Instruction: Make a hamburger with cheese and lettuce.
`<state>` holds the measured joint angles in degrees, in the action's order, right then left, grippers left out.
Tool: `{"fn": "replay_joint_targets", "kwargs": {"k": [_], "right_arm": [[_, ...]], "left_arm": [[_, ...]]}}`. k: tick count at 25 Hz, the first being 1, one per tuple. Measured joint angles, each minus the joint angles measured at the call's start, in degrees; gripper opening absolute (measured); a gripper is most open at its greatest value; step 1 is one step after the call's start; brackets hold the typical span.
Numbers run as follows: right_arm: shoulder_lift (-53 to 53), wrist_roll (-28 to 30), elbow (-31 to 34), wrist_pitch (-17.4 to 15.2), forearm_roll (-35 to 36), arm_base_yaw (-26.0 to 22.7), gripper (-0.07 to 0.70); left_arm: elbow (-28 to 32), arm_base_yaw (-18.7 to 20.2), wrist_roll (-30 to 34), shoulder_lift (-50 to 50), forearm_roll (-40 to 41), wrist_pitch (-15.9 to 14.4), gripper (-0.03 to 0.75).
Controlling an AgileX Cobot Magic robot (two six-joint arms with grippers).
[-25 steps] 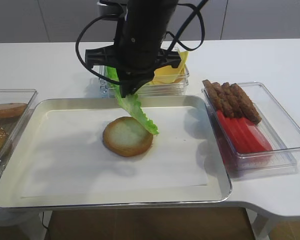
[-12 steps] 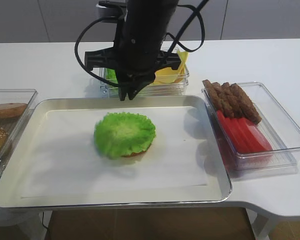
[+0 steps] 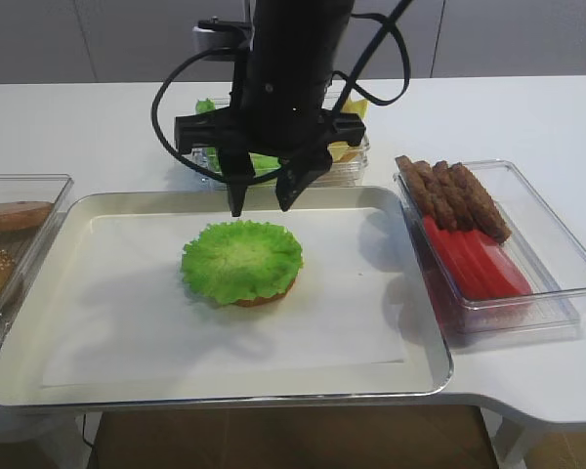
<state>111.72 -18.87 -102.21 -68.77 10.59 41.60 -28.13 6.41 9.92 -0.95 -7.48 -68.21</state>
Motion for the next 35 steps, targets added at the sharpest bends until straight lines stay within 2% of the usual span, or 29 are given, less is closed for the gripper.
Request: {"fn": "replay_joint_targets", "kwargs": {"k": [4, 7, 11, 19, 35], "right_arm": [[0.0, 0.3, 0.0, -1.8, 0.0, 0.0, 0.511], [0.0, 2.4, -1.2, -2.0, 0.0, 0.0, 0.589], [-1.1, 3.9, -2.5, -2.1, -0.2, 0.0, 0.598], [-7.9, 7.4, -1.7, -2.3, -2.0, 0.0, 0.558], [-38.3, 9.0, 18.9, -3.0, -5.6, 0.0, 0.554]], "left_arm": [[0.0, 0.0, 0.0, 0.0, 0.0, 0.0, 0.403], [0.0, 0.0, 0.0, 0.0, 0.0, 0.0, 0.403], [0.0, 0.0, 0.0, 0.0, 0.0, 0.0, 0.403], [0.0, 0.0, 0.0, 0.0, 0.0, 0.0, 0.403], [0.0, 0.0, 0.0, 0.0, -0.5, 0.0, 0.403]]}}
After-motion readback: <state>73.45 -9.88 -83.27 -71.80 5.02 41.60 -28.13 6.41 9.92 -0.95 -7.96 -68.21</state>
